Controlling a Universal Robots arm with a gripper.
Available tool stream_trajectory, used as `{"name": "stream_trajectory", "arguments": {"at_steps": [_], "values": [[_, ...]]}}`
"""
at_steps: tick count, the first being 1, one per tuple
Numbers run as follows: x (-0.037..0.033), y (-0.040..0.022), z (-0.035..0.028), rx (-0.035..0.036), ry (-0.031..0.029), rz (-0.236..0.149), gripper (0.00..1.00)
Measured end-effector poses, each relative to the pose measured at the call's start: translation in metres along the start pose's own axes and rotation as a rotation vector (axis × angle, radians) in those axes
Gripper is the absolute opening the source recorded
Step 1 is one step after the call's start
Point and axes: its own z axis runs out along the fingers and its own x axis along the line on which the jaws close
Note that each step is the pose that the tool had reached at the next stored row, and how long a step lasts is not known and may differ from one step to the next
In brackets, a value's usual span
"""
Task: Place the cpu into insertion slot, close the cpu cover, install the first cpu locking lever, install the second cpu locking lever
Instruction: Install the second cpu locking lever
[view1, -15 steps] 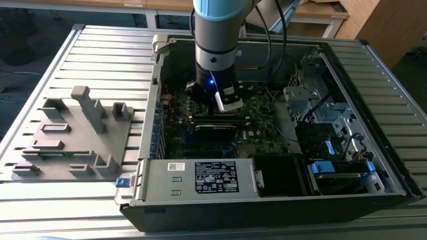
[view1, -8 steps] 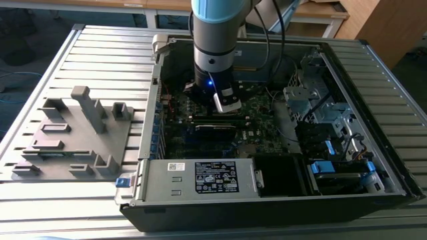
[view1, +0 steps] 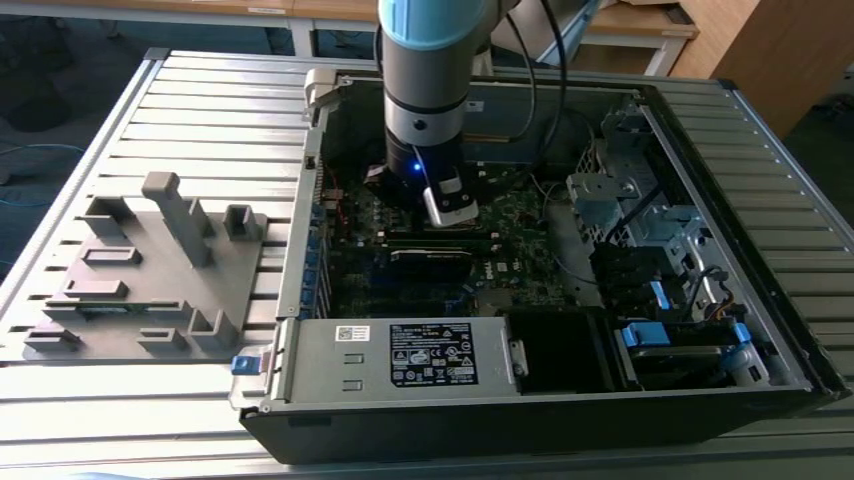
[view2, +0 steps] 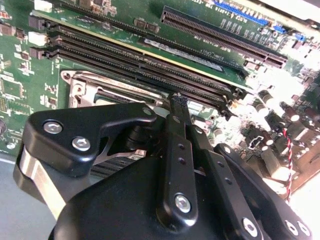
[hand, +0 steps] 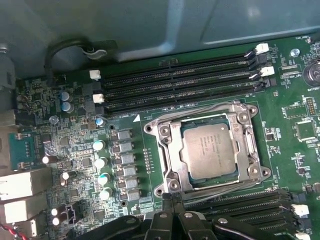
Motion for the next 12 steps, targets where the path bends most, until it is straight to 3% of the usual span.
{"name": "stream_trajectory", "arguments": {"at_steps": [2, 3, 7, 12], "values": [[0.0007, -0.0003, 0.0005, -0.0031, 0.0008, 0.000, 0.11], [0.0011, -0.0004, 0.0006, -0.0080, 0.0017, 0.000, 0.11], [0.0020, -0.0006, 0.0008, -0.0381, 0.0070, 0.001, 0.11], [0.0025, -0.0014, 0.0020, -0.0443, 0.0082, 0.001, 0.11]]}}
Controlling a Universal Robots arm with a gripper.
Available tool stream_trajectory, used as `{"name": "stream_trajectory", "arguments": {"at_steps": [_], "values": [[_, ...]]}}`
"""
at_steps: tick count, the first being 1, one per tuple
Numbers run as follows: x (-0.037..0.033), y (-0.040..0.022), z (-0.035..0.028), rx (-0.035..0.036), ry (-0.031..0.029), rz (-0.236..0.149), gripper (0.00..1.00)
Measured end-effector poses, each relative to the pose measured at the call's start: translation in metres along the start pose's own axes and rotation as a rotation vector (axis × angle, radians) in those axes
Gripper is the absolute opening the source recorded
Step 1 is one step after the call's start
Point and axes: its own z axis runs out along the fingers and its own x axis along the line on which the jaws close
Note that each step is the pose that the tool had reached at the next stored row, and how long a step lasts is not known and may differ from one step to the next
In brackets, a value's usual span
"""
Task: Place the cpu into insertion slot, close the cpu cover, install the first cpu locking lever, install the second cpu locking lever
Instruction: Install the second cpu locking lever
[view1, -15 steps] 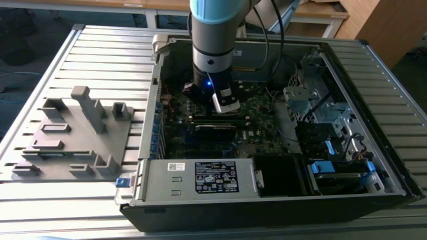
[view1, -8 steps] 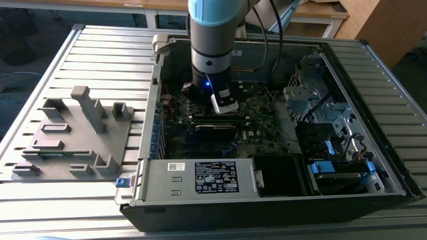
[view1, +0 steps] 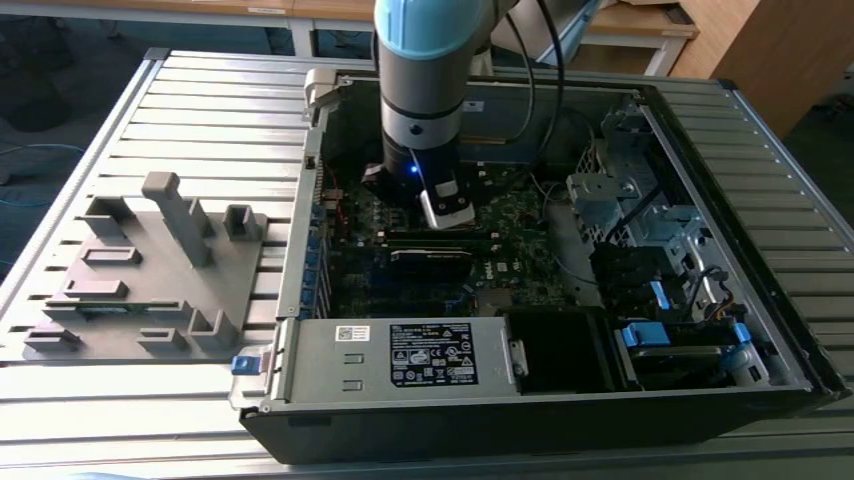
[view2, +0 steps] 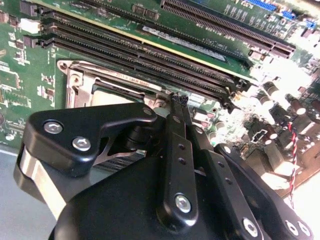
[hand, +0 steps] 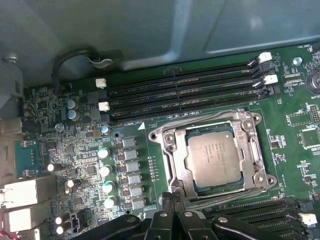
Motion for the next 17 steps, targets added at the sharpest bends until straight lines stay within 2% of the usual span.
{"name": "stream_trajectory", "arguments": {"at_steps": [17], "values": [[0.0015, -0.0042, 0.0007, 0.0002, 0.0001, 0.000, 0.11]]}}
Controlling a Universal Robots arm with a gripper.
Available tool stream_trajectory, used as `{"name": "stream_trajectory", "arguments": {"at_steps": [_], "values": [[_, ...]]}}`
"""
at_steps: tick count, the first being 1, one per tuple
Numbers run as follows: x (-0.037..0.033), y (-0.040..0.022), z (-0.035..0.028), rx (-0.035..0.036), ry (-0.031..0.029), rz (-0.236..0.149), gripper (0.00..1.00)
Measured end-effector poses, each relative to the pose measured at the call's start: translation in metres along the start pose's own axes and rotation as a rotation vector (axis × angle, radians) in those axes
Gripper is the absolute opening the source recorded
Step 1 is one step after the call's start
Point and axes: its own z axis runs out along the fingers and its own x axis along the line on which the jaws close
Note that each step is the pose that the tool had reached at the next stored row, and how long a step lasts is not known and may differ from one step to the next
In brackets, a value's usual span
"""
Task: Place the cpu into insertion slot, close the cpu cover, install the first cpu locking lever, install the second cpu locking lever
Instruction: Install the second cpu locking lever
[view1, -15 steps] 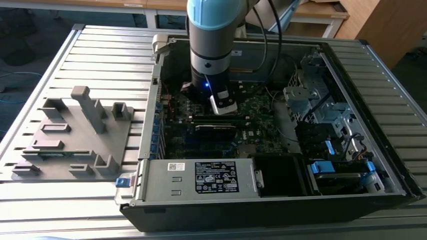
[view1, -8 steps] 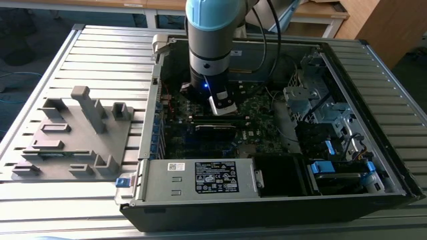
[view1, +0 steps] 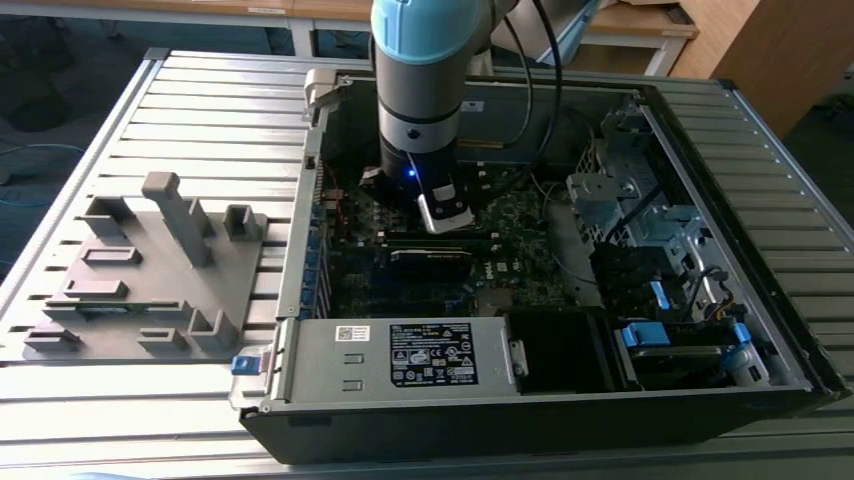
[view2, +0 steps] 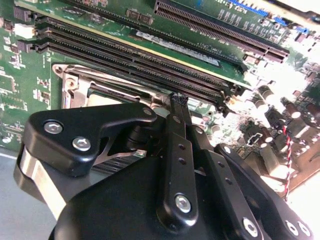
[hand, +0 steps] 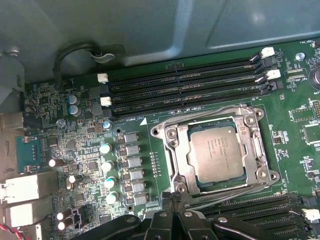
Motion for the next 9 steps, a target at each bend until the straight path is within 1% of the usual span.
{"name": "stream_trajectory", "arguments": {"at_steps": [9], "values": [[-0.0003, -0.0014, -0.0016, -0.0001, 0.0000, 0.000, 0.11]]}}
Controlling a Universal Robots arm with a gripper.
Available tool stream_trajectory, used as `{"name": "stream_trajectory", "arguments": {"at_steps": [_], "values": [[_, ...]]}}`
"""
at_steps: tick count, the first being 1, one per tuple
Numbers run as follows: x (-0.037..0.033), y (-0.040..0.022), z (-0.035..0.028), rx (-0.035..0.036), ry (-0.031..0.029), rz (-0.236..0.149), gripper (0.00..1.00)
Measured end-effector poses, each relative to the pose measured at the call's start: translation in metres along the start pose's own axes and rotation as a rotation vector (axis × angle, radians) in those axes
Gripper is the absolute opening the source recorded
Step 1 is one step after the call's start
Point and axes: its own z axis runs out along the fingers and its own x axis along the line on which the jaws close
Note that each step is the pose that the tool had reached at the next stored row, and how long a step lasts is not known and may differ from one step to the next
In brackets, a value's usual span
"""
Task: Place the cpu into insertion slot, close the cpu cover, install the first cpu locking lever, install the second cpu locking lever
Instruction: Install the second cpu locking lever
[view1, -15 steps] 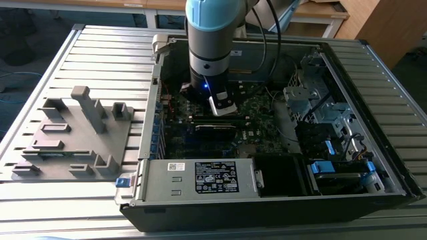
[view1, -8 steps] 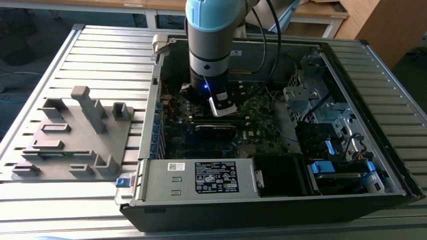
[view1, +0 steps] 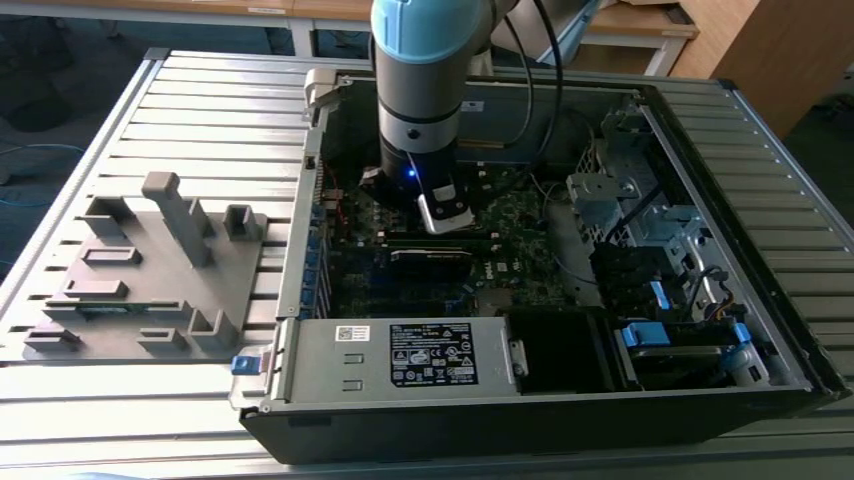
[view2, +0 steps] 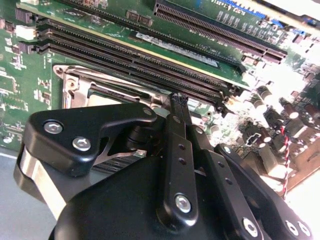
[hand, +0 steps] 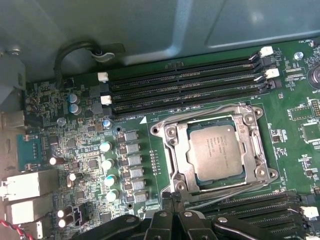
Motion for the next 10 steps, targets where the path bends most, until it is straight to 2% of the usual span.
{"name": "stream_trajectory", "arguments": {"at_steps": [8, 10], "values": [[-0.0005, -0.0019, -0.0003, -0.0003, -0.0001, 0.000, 0.11], [-0.0006, -0.0021, -0.0004, -0.0080, 0.0015, 0.000, 0.11]]}}
